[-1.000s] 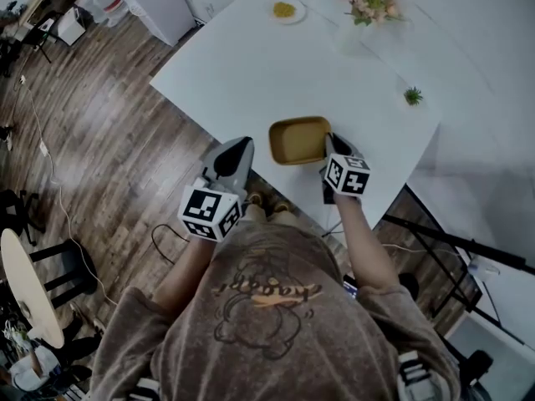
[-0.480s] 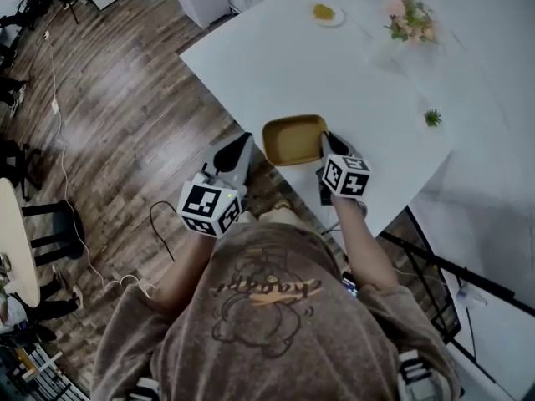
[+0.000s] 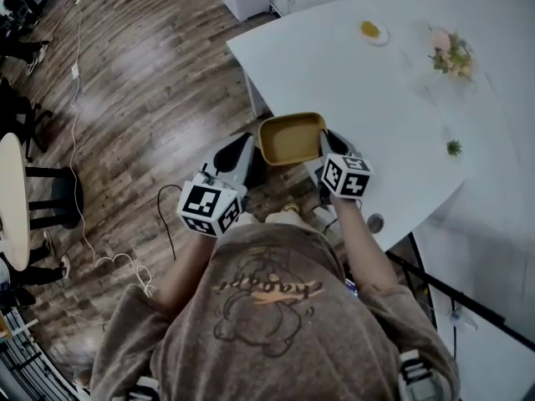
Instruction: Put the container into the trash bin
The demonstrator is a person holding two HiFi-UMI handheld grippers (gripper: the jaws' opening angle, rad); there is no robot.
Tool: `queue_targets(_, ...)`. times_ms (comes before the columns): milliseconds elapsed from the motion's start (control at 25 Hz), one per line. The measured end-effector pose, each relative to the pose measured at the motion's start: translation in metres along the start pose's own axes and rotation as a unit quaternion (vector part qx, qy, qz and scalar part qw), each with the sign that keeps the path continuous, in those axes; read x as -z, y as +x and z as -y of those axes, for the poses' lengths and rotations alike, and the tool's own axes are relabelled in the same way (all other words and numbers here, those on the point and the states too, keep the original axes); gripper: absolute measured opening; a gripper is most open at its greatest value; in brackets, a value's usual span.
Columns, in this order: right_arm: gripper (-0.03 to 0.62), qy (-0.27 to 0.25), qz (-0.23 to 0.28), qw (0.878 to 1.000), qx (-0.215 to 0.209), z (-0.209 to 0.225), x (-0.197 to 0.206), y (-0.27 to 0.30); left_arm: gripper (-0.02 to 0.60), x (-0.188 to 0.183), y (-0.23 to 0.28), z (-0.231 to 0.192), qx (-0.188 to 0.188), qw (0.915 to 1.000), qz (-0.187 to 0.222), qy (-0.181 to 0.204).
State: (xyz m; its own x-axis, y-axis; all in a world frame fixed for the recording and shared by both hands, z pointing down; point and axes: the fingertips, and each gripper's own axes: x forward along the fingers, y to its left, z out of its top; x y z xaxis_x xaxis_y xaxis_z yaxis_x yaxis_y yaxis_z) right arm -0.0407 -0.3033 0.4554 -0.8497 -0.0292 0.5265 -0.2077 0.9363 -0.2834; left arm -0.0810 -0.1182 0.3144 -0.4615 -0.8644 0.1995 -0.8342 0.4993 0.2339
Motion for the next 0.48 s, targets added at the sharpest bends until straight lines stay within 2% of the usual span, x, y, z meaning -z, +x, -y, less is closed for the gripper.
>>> queue_targets(480, 0.029, -0.031, -0.014, 0.998, -0.048, -0.114, 0.002, 0.053, 0.003, -0.007, -0.073, -0.093, -0.055, 0.9982, 0.018, -0.015)
